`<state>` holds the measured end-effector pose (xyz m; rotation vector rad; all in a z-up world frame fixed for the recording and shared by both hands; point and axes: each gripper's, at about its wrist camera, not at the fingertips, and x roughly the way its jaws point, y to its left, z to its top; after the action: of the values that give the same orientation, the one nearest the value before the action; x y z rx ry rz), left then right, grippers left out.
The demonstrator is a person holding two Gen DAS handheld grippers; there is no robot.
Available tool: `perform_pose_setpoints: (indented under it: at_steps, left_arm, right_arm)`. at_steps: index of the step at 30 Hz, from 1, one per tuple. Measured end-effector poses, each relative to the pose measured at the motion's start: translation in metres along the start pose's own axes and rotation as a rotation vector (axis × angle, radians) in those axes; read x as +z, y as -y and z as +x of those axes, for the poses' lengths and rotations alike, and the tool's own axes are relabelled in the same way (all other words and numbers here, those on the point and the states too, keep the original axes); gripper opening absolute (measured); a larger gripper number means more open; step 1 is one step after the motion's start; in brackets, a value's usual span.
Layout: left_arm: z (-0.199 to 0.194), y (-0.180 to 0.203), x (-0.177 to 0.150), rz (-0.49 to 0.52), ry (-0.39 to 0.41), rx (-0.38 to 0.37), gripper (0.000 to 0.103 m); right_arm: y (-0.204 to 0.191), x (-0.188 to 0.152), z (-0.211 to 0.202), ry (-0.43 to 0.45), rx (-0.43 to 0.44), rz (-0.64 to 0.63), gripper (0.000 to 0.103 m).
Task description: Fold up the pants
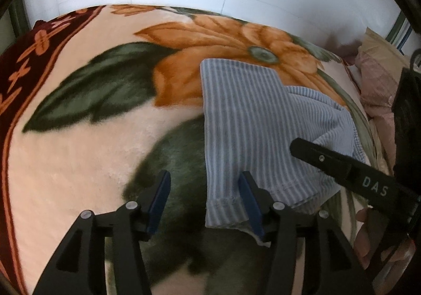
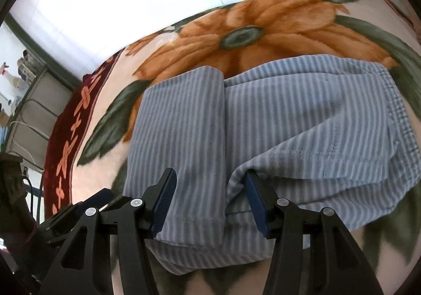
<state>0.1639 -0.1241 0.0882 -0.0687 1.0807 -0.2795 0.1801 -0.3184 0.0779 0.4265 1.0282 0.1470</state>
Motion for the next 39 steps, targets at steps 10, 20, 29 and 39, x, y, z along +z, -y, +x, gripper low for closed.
perform_pose_setpoints:
  at_steps: [10,20,29,39]
  left_arm:
    - [0.001,-0.004,-0.002,-0.016,0.004,-0.007,0.058]
    - [-0.001,-0.01,-0.003,-0.041,0.001,-0.027,0.058]
    - [-0.004,-0.019,-0.001,-0.056,0.006,-0.03,0.058]
    - [0.0,-0.018,-0.005,-0.072,0.001,-0.027,0.059]
  right_arm:
    - [-0.003,0.006,0.007,0.015,0.049,0.007,0.039]
    - [0.003,0.014,-0.014,0.001,-0.079,-0.036,0.032]
    - [0.087,-0.012,-0.066,0.071,-0.093,0.166,0.04]
    - [0.101,-0.004,-0.037,0.005,-0.06,0.221,0.028]
